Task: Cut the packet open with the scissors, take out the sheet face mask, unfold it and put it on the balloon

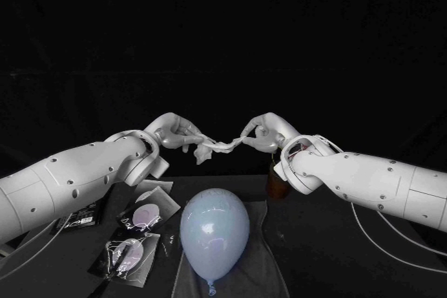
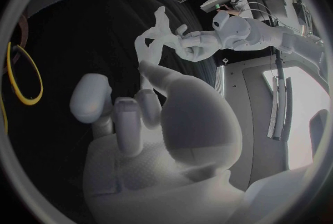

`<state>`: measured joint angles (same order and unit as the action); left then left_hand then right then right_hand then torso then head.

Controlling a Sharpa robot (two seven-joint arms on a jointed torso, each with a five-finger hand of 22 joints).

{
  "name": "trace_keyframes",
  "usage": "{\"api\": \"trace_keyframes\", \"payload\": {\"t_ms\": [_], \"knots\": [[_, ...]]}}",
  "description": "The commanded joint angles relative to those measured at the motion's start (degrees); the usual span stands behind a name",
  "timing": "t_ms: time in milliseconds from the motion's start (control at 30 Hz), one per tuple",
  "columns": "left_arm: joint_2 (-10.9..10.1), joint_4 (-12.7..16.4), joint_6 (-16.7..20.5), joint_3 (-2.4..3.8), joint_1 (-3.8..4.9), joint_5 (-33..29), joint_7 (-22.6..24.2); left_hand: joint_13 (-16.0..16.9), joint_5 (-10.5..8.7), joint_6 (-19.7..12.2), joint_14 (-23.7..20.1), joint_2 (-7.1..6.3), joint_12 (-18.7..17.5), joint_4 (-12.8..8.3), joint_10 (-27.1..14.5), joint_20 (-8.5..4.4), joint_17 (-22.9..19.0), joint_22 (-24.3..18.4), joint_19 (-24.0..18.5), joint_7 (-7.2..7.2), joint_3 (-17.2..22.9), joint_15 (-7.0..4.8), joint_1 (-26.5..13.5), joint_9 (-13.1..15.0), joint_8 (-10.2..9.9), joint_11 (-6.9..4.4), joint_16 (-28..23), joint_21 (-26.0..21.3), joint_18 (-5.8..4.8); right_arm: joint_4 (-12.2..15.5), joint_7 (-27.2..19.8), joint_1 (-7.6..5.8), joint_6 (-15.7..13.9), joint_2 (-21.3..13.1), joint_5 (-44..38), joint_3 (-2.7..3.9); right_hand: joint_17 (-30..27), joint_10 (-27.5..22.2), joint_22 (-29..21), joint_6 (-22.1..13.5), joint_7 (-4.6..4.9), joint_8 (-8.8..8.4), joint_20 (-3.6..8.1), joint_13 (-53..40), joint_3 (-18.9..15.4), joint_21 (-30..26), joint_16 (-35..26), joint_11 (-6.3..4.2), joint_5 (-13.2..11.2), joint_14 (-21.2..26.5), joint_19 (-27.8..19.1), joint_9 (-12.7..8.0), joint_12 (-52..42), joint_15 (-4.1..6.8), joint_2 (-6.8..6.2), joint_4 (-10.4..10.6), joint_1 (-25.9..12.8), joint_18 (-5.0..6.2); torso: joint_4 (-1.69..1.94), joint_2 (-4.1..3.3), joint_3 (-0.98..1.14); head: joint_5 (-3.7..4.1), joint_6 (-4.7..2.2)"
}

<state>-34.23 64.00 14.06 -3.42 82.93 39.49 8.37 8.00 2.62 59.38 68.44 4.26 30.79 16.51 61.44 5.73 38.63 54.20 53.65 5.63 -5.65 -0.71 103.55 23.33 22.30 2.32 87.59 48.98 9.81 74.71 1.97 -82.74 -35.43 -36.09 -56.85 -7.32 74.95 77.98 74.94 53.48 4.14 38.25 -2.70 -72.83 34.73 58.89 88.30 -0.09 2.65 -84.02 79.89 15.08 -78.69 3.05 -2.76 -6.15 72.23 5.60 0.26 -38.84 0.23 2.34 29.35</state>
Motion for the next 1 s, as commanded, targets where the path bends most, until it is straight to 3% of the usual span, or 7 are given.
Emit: {"api": "trace_keyframes", "payload": {"t_ms": [33,133,267,400,533,667,1000], "knots": [[-0.6,1.7,2.6,1.98,-0.94,1.8,1.9,0.0,0.15,1.0,0.9,-0.58,0.1,-0.6,-0.6,-0.21,3.0,0.3,0.3,0.54,0.7,-0.13,0.8,-0.2,-0.3,-0.1,0.4,0.4,0.64,0.9,-3.0,0.54,0.0,-0.2,1.4,0.57,10.7,-0.2,7.8,0.2,0.25,0.42,-0.05,0.1,0.6,0.6,0.5,0.23,0.1,-4.8,0.0,0.1,0.3,0.33,0.17,0.0,-0.1,-0.2,0.05,-0.32,-0.03,0.04,0.09],[-0.2,1.4,1.6,-0.18,0.28,1.3,1.6,0.1,0.14,1.7,1.0,-1.13,0.5,-0.3,-0.5,-0.36,2.7,0.7,0.5,0.4,0.9,-0.24,0.6,-0.7,-0.6,-0.2,0.6,0.9,0.61,0.0,-2.8,-0.07,1.1,0.3,2.1,-0.27,10.5,0.0,7.7,0.2,0.28,0.44,-0.06,-0.2,0.7,0.3,0.5,0.25,0.1,-4.7,-0.1,0.1,0.1,0.31,0.12,-0.1,-0.2,-0.15,0.11,0.37,-0.14,0.23,0.12],[-1.4,3.6,2.9,2.46,-1.33,2.2,2.2,0.3,0.14,2.4,2.7,-1.86,0.8,-0.9,-0.7,-0.56,6.5,2.4,1.8,0.38,1.7,-0.34,2.1,-1.4,-1.2,-0.32,1.0,2.9,0.25,1.4,-3.7,0.8,-0.1,-0.2,1.7,0.45,10.7,-0.3,7.8,0.2,0.33,0.45,-0.1,0.1,0.8,0.8,0.5,0.31,0.1,-4.8,0.1,0.1,0.4,0.26,0.16,-0.1,-0.3,-0.25,-0.09,-0.33,-0.13,-0.18,0.21],[-1.8,3.4,1.6,-0.56,0.34,1.8,1.2,0.3,0.14,2.9,2.1,-2.18,1.1,-0.4,-0.6,-0.63,4.9,2.6,1.7,0.42,1.9,-0.37,1.7,-1.7,-1.4,-0.34,1.0,3.0,0.26,-0.2,-2.5,0.02,2.3,0.3,2.3,-0.87,10.1,-0.1,7.7,0.2,0.36,0.48,-0.12,-0.2,0.9,0.3,0.4,0.34,0.1,-4.6,-0.1,0.1,0.2,0.24,0.07,-0.2,-0.4,-0.15,0.17,0.43,-0.07,-0.03,0.16],[-2.8,5.1,2.9,2.73,-1.67,1.9,1.9,0.3,0.16,3.4,3.0,-2.78,1.3,-0.8,-0.6,-0.8,6.8,3.4,2.1,0.21,2.8,-0.55,2.9,-2.4,-2.0,-0.52,1.1,3.9,0.17,0.3,-3.5,1.48,0.4,-0.1,2.3,0.21,11.1,-0.2,7.8,0.2,0.36,0.52,-0.13,0.0,1.2,0.8,0.6,0.33,0.1,-4.9,0.1,0.2,0.3,0.23,0.11,-0.4,-0.3,-0.24,-0.06,-0.26,-0.1,-0.37,-0.05],[-2.4,4.4,1.6,0.16,-0.01,1.3,1.7,0.3,0.14,4.0,1.8,-3.33,1.5,-0.5,-0.3,-0.88,4.2,3.4,1.5,0.28,3.3,-0.57,2.4,-2.8,-2.3,-0.52,0.8,3.8,0.23,0.8,-3.7,0.68,3.7,-0.4,2.9,-1.5,10.2,-0.2,7.7,0.1,0.42,0.52,-0.15,0.0,1.2,0.3,0.4,0.39,0.1,-4.6,0.0,0.2,0.4,0.2,0.04,-0.3,-0.6,-0.15,0.13,0.54,-0.23,-0.12,-0.08],[-3.9,5.7,3.1,1.23,-0.9,1.4,2.8,0.1,0.15,5.0,2.4,-4.69,1.4,-1.1,0.0,-1.07,5.6,4.5,1.5,-0.1,5.4,-0.69,3.0,-3.7,-3.0,-0.61,0.7,4.8,0.11,6.5,-7.9,2.33,5.4,-4.7,6.7,-0.39,10.5,-0.7,7.8,0.0,0.44,0.52,-0.17,0.7,1.5,0.8,0.5,0.4,0.1,-4.7,0.1,0.2,0.9,0.19,0.05,-0.4,-0.6,-0.23,0.45,0.27,-0.13,-0.68,-0.63]]}}
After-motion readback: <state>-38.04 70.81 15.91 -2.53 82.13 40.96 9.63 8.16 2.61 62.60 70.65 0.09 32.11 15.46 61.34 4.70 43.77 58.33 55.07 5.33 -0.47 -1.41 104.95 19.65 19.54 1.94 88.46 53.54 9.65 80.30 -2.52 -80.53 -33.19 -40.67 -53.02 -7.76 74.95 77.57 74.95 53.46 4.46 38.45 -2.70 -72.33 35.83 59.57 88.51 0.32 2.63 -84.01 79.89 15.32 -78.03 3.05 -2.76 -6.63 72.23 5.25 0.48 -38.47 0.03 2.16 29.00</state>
